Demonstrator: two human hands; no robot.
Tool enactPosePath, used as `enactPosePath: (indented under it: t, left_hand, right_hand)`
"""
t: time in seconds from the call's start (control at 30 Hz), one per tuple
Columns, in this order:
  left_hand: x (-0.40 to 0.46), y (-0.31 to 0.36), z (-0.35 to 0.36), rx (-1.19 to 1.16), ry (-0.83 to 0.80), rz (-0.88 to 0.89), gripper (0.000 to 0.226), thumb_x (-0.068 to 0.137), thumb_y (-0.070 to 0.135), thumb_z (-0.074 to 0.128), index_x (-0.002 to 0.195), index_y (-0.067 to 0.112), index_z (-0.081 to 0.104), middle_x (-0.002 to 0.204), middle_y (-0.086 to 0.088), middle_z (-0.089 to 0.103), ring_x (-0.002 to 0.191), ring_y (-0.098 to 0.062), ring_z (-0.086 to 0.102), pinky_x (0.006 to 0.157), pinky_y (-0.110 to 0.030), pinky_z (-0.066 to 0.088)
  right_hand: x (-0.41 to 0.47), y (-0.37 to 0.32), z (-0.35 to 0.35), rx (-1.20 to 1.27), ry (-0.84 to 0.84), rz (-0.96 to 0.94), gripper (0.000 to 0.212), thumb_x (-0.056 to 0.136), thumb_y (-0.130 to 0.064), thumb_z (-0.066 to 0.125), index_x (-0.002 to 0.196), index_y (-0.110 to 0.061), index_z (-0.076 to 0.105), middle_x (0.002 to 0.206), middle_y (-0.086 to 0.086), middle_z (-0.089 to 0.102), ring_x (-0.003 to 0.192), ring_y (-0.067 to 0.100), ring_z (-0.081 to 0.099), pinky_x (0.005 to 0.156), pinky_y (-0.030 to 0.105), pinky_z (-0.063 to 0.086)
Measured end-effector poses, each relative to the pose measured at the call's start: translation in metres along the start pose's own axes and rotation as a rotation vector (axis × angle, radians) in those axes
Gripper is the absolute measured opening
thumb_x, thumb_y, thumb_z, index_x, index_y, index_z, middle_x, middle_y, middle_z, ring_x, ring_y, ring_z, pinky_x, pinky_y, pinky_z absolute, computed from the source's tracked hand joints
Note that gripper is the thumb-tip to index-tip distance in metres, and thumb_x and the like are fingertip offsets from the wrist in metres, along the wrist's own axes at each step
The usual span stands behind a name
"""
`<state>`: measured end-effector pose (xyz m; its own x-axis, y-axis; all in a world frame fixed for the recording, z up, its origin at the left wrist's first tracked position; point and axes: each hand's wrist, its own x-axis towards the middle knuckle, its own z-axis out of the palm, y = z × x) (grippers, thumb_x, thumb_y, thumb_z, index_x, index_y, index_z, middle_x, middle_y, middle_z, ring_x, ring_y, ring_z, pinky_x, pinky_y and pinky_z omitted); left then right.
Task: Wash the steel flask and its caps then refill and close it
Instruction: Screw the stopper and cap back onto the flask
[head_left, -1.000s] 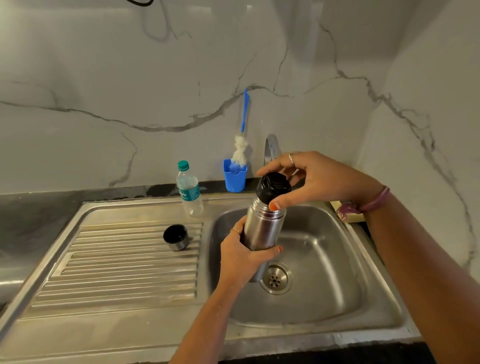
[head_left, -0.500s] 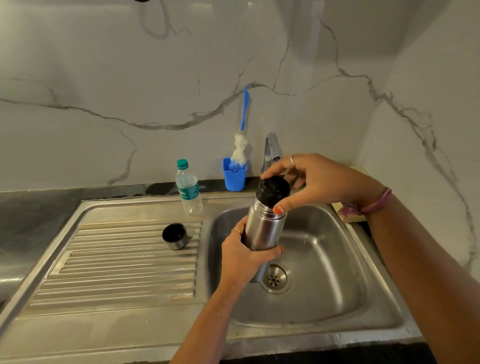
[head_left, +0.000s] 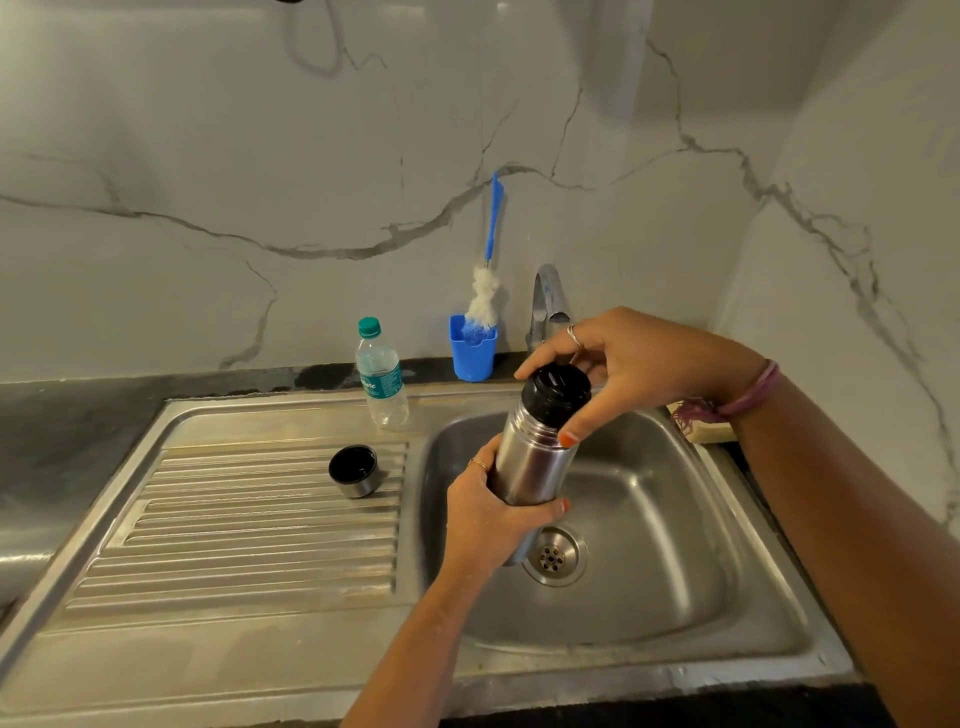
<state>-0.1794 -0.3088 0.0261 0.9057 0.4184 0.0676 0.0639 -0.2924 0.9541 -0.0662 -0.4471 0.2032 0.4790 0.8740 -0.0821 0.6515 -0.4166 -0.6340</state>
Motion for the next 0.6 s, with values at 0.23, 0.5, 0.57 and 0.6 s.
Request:
enactPosePath:
  t: [0.23, 0.5, 0.57, 0.6]
  left_hand:
    - [-0.002, -0.002, 0.002, 0.005, 0.013, 0.000, 0.080, 0.055, 0.025, 0.096, 0.124, 0.030, 0.056, 0.106, 0.018, 0.065, 0.095, 0.011, 0.059, 0.073, -0.004, 0.047]
    - [0.000, -0.006, 0.004, -0.019, 0.014, 0.005, 0.080, 0.054, 0.024, 0.096, 0.124, 0.028, 0.058, 0.104, 0.014, 0.068, 0.094, 0.003, 0.063, 0.077, -0.014, 0.053]
    - [0.002, -0.007, 0.004, -0.017, 0.013, 0.007, 0.080, 0.053, 0.024, 0.096, 0.123, 0.030, 0.058, 0.105, 0.013, 0.068, 0.094, 0.000, 0.064, 0.079, -0.018, 0.054]
    - [0.003, -0.007, 0.004, -0.009, 0.011, 0.010, 0.081, 0.053, 0.025, 0.096, 0.124, 0.031, 0.057, 0.106, 0.014, 0.068, 0.095, -0.001, 0.064, 0.081, -0.020, 0.054]
  right_hand:
    - [0.006, -0.014, 0.015, -0.449, 0.133, 0.171, 0.060, 0.061, -0.064, 0.073, 0.107, -0.028, 0.058, 0.085, -0.014, 0.061, 0.077, 0.006, 0.059, 0.072, 0.031, 0.055]
    - [0.009, -0.002, -0.006, -0.273, -0.195, 0.054, 0.078, 0.074, -0.034, 0.080, 0.141, -0.036, 0.042, 0.132, -0.017, 0.054, 0.117, 0.000, 0.053, 0.096, 0.011, 0.040]
    - [0.009, 0.003, -0.008, -0.214, -0.146, 0.019, 0.069, 0.068, -0.032, 0.084, 0.130, -0.038, 0.054, 0.117, -0.019, 0.064, 0.105, -0.002, 0.061, 0.090, 0.014, 0.046]
    - [0.009, 0.004, -0.008, -0.218, -0.120, 0.017, 0.066, 0.065, -0.034, 0.086, 0.125, -0.037, 0.059, 0.111, -0.019, 0.066, 0.099, -0.002, 0.063, 0.088, 0.016, 0.049]
